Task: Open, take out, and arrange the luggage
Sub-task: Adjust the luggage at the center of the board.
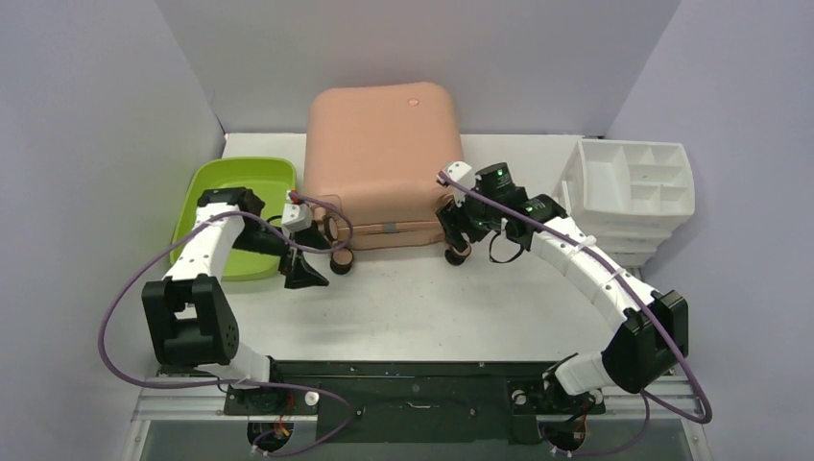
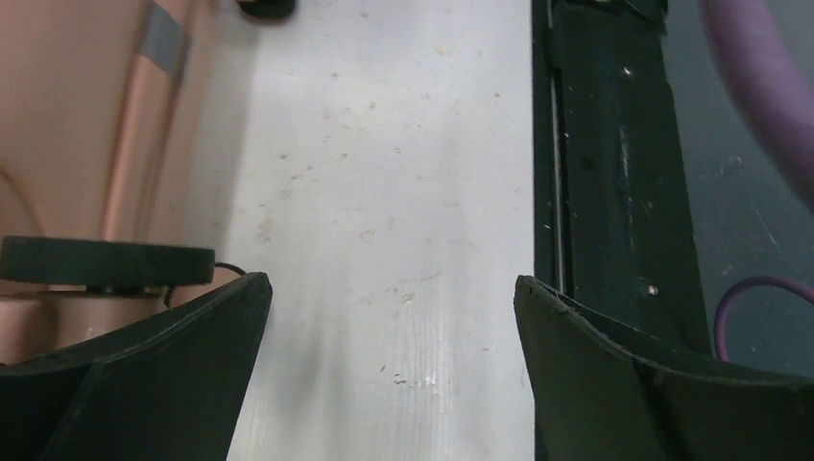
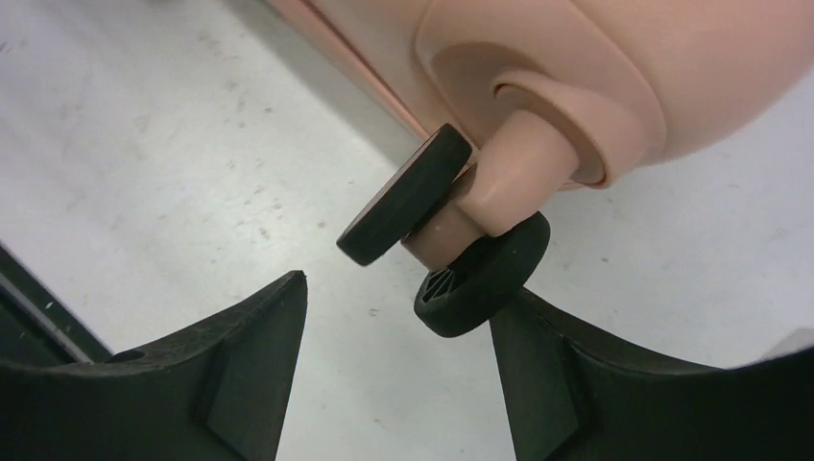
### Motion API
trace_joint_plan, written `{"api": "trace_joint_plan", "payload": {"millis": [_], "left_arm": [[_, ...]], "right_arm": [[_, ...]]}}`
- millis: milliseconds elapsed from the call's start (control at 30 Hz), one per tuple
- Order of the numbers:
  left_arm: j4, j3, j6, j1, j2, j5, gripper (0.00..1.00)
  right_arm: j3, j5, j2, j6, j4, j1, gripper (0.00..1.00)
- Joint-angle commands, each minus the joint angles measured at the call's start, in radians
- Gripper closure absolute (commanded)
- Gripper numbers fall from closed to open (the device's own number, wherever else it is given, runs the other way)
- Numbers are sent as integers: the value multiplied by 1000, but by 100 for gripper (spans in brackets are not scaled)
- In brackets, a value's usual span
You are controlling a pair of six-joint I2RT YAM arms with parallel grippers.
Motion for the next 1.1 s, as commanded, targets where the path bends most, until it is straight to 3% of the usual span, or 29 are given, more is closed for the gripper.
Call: {"api": "trace_joint_plan", "payload": {"millis": [0,167,333,467,733,933,1000,1033,1067], "left_arm": [[-115,108,62,95,-31,148,4],[-107,164,25,101,-95,173,4],[-110,144,44,20,-147,179,4],[-99,161,21,47,-175,240,4],[121,191,-217,203,-189,344,4],[223,217,-325,237,-141,294,4],[349,211,-453,233,-135,252,4],[436,192,-645,227,-147,185,4],[645,170,-877,213,-160,136,4]], "right_arm": [[49,-212,-33,-67,76,131,36],[80,-202,23,-81,92,220,37],[90,64,100,31,218,241,37],[63,215,106,99,312,179,37],[30,376,45,210,408,-12,36],[62,497,39,231,412,-116,35],[69,519,30,228,409,-128,35],[70,523,16,219,409,-130,35],[65,523,6,215,410,-130,35]]}}
